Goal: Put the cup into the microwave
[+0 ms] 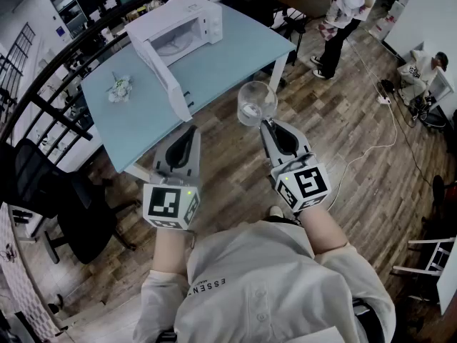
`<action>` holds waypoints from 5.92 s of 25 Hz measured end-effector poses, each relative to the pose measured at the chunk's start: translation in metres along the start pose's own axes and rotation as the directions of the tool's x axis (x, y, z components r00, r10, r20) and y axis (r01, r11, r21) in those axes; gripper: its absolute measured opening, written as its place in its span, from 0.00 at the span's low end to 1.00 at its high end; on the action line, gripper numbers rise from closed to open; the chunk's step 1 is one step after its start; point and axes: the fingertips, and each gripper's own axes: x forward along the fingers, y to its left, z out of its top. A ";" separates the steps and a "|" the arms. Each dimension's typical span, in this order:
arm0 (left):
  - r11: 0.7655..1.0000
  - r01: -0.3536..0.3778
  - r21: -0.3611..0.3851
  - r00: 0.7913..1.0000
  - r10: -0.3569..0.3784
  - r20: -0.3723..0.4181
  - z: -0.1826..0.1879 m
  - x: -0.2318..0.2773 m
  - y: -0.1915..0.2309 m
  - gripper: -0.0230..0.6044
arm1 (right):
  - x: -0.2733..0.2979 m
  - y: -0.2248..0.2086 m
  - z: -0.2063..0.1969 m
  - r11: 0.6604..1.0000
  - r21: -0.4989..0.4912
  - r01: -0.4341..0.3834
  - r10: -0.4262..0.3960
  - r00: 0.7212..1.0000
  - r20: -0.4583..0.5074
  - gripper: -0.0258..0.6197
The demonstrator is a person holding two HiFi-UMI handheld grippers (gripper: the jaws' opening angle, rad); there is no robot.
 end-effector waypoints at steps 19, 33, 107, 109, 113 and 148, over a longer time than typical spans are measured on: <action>1.000 0.001 -0.026 1.000 -0.001 0.000 -0.010 0.026 0.012 0.04 | 0.021 -0.019 -0.003 0.999 0.033 0.003 -0.003 1.000 0.010 0.10; 0.997 -0.077 -0.011 0.996 0.076 -0.047 -0.036 0.127 0.021 0.04 | 0.096 -0.108 -0.040 0.994 0.067 -0.085 0.086 0.996 -0.009 0.10; 0.803 -0.577 -0.153 0.806 0.528 -0.270 -0.248 0.437 0.356 0.04 | 0.729 -0.118 -0.298 0.765 0.092 -0.637 0.643 0.748 -0.165 0.10; 0.803 -0.576 -0.154 0.807 0.528 -0.265 -0.248 0.437 0.359 0.04 | 0.732 -0.116 -0.299 0.767 0.090 -0.636 0.641 0.751 -0.157 0.10; 0.803 -0.575 -0.156 0.808 0.526 -0.266 -0.250 0.437 0.363 0.04 | 0.735 -0.113 -0.302 0.768 0.081 -0.636 0.640 0.755 -0.145 0.10; 0.795 -0.599 -0.099 0.796 0.576 -0.187 -0.135 0.412 0.307 0.04 | 0.608 -0.172 -0.166 0.733 0.161 -0.661 0.677 0.731 -0.084 0.07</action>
